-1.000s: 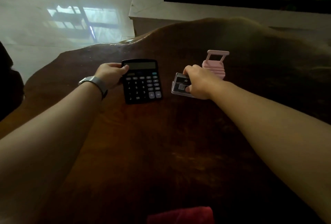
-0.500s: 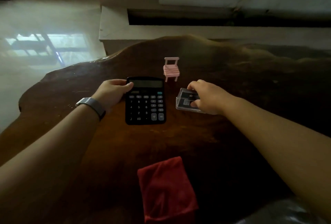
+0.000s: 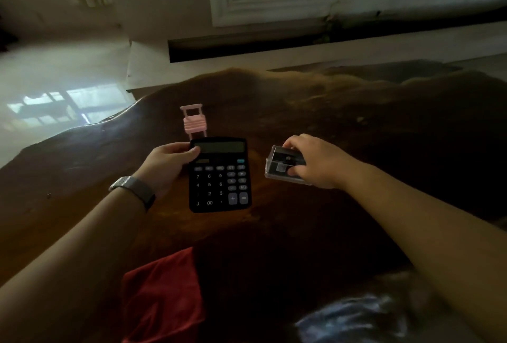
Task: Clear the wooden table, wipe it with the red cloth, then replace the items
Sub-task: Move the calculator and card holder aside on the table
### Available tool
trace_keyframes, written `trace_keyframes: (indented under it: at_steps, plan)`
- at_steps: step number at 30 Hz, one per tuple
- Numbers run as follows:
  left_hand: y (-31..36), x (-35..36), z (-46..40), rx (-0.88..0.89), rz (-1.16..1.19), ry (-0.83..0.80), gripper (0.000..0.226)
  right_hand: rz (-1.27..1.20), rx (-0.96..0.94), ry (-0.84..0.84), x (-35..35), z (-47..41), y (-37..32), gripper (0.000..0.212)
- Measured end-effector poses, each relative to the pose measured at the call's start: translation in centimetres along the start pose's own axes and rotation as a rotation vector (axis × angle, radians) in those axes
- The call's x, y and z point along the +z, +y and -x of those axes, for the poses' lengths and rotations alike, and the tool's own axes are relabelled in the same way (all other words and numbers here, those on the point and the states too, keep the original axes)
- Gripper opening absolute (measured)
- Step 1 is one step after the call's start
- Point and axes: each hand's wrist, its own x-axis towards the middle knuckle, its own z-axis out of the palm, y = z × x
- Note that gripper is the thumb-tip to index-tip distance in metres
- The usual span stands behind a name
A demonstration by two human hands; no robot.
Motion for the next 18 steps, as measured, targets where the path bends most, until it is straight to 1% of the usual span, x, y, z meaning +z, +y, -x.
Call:
trace_keyframes:
  at_steps: [6,9,12,15,18]
  plan:
    - [-1.0,13.2,-4.5,-0.025,-0.03,0.022,0.02,-0.016,0.022,0.014,-5.2,0.6,13.9,0.053]
    - [-1.5,20.3,-7.6,-0.015,-0.03,0.012,0.026,-0.015,0.059,0.011,-7.5,0.5,21.1,0.054]
    - [-1.9,25.5,-10.2,0.006,-0.044,0.007,0.03,-0.012,0.096,0.011,-8.7,0.0,26.2,0.054]
    - [-2.3,30.8,-13.4,0.017,-0.088,-0.026,0.025,0.005,0.154,0.026,-9.3,-0.7,31.3,0.053]
    - [-2.6,35.1,-16.8,0.037,-0.152,-0.061,0.031,0.01,0.213,0.03,-9.0,-1.8,35.7,0.053]
